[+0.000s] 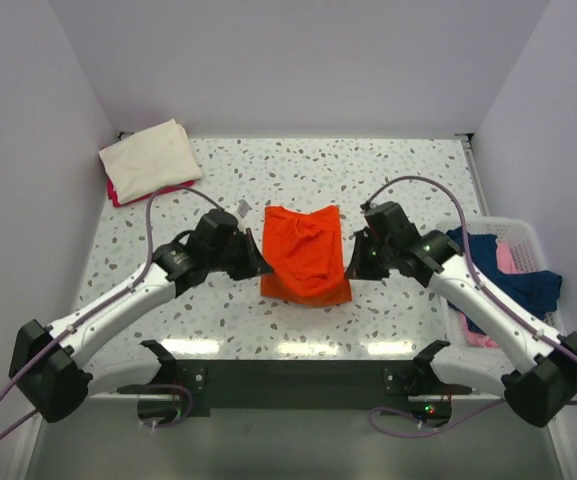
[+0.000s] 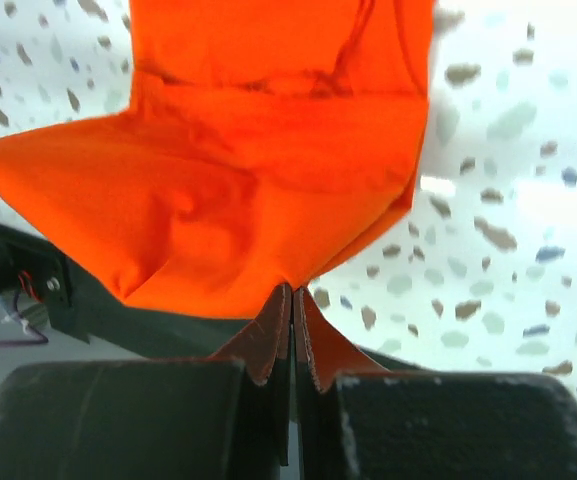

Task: Fold and stack the t-shirts
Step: Fold the tshirt

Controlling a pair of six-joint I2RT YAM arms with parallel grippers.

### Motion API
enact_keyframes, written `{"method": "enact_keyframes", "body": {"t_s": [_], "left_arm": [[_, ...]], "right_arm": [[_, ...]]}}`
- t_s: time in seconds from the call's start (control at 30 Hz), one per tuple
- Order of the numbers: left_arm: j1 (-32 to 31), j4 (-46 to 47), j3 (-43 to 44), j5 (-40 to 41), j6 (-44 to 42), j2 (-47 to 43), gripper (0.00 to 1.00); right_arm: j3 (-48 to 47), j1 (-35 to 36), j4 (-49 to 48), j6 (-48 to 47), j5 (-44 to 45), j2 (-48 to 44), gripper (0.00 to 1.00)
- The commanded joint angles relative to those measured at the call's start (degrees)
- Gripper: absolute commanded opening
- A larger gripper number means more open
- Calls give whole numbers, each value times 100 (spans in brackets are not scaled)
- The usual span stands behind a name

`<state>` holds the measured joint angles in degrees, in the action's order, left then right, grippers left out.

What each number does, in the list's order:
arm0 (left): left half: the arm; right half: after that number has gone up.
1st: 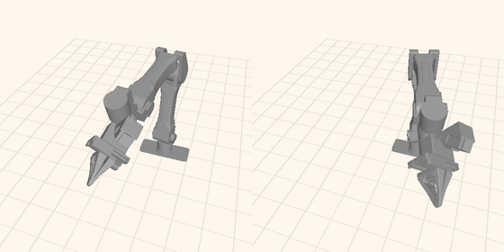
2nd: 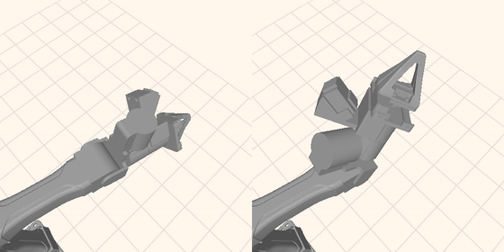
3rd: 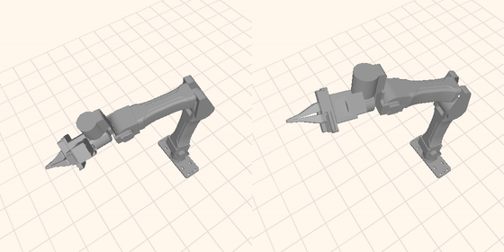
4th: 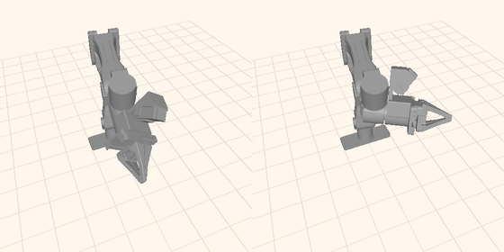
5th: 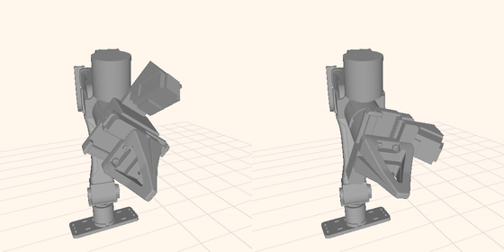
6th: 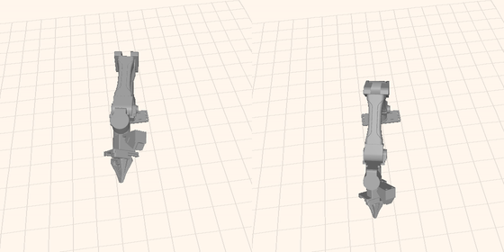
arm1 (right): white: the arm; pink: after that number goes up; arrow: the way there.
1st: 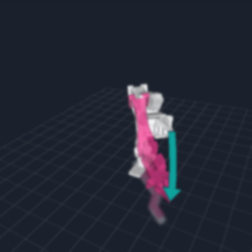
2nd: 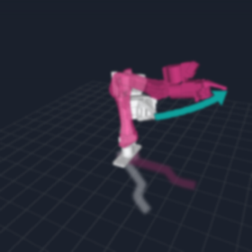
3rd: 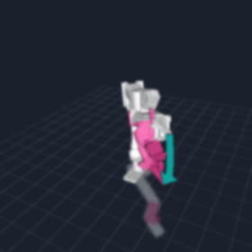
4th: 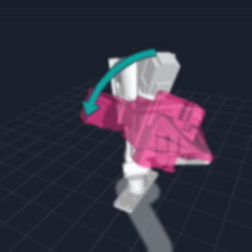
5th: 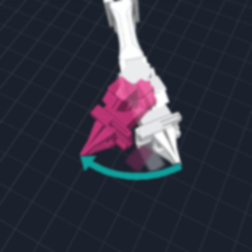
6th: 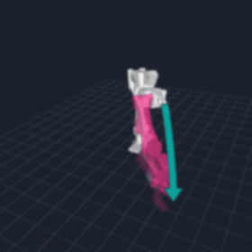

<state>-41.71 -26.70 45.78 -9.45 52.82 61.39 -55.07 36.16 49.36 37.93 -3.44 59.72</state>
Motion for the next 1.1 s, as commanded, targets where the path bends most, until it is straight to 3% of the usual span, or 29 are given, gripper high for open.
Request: {"method": "enact_keyframes", "body": {"t_s": [0.0,0.13,0.27,0.37,0.5,0.53,0.63,0.67,0.77,0.97,1.03,1.07], "left_arm": [[602,262,773,-373,-614,696,0],[1393,604,1651,-671,-904,1734,0],[1938,1157,2539,-821,-958,3025,0],[2246,1586,3181,-891,-957,4107,0],[2589,1844,4261,-1417,-905,5835,0],[2607,1791,4621,-1428,-922,6032,0],[2712,2132,4598,-1515,-817,6298,0],[2747,2290,4580,-1524,-791,6307,6],[2862,2502,4598,-1656,-773,6368,17],[2897,2869,4449,-1814,-712,6334,19],[2906,2951,4335,-1832,-703,6272,22],[2906,3038,4291,-1858,-703,6246,28]], "right_arm": [[-776,-389,-620,-514,204,758,0],[-1575,-1320,-1245,-787,-472,2119,0],[-3285,-1621,-1429,-1103,-805,4119,0],[-4419,-1770,-1527,-1165,-1017,5116,0],[-5373,-1928,-1447,-1104,-1114,6548,0],[-5478,-2007,-1482,-1069,-1132,6682,0],[-5786,-2104,-1421,-1025,-1132,7095,0],[-5761,-2165,-1421,-1007,-1132,7123,0],[-5472,-2315,-1684,-876,-1141,7027,0],[-4945,-2403,-2184,-718,-1299,6641,0],[-4873,-2403,-2220,-682,-1343,6544,0],[-4821,-2403,-2212,-665,-1343,6474,0]]}}
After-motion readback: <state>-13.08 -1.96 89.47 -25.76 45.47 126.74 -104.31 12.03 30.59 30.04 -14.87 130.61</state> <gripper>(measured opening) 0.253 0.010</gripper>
